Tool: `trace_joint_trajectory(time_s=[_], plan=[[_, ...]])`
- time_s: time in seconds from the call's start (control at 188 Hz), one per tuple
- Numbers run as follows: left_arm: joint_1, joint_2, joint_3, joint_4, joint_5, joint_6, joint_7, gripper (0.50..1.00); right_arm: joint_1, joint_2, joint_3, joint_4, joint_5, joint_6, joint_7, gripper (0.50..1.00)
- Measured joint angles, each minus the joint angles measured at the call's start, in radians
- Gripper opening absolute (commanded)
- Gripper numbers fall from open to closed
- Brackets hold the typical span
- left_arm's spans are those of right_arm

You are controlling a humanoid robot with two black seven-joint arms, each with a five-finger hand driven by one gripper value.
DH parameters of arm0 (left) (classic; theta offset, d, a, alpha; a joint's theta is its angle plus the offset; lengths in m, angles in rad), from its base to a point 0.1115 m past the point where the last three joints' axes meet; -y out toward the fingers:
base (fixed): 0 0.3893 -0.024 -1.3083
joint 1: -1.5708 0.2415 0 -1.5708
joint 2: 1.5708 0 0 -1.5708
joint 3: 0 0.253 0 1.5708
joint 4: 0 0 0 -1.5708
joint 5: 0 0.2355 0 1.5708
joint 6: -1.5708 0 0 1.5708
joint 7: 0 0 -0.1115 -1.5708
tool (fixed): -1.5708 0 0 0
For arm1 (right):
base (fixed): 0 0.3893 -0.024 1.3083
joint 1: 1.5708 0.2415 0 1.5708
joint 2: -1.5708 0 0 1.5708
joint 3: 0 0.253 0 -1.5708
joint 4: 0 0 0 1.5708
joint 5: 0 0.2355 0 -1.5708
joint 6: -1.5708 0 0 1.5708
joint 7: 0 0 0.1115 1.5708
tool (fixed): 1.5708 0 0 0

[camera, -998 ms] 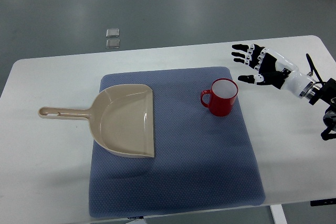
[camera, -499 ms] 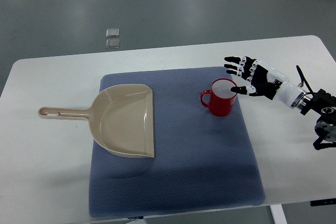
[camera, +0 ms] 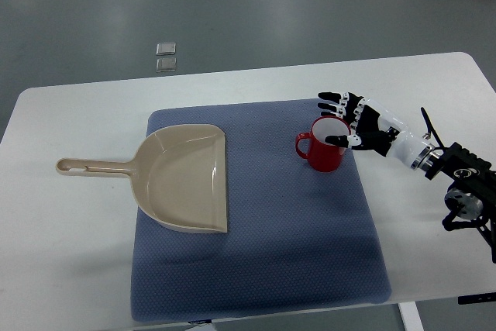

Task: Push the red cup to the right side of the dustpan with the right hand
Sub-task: 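Lower the right hand around the red mug's side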

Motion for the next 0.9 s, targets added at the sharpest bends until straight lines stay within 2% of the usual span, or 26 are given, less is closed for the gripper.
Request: trace_joint_trajectory(time_s=[0.462,0.898], plan=[[0.0,0.0,-0.001,0.0,0.0,0.0,0.0,1.0,-0.004,0.026,-0.016,-0.034,-0.007,-0.005,0.0,0.936],[0.0,0.0,-0.001,0.0,0.0,0.0,0.0,1.0,-0.004,0.053,-0.069,-0.081,-0.006,-0.068,0.0,0.936]])
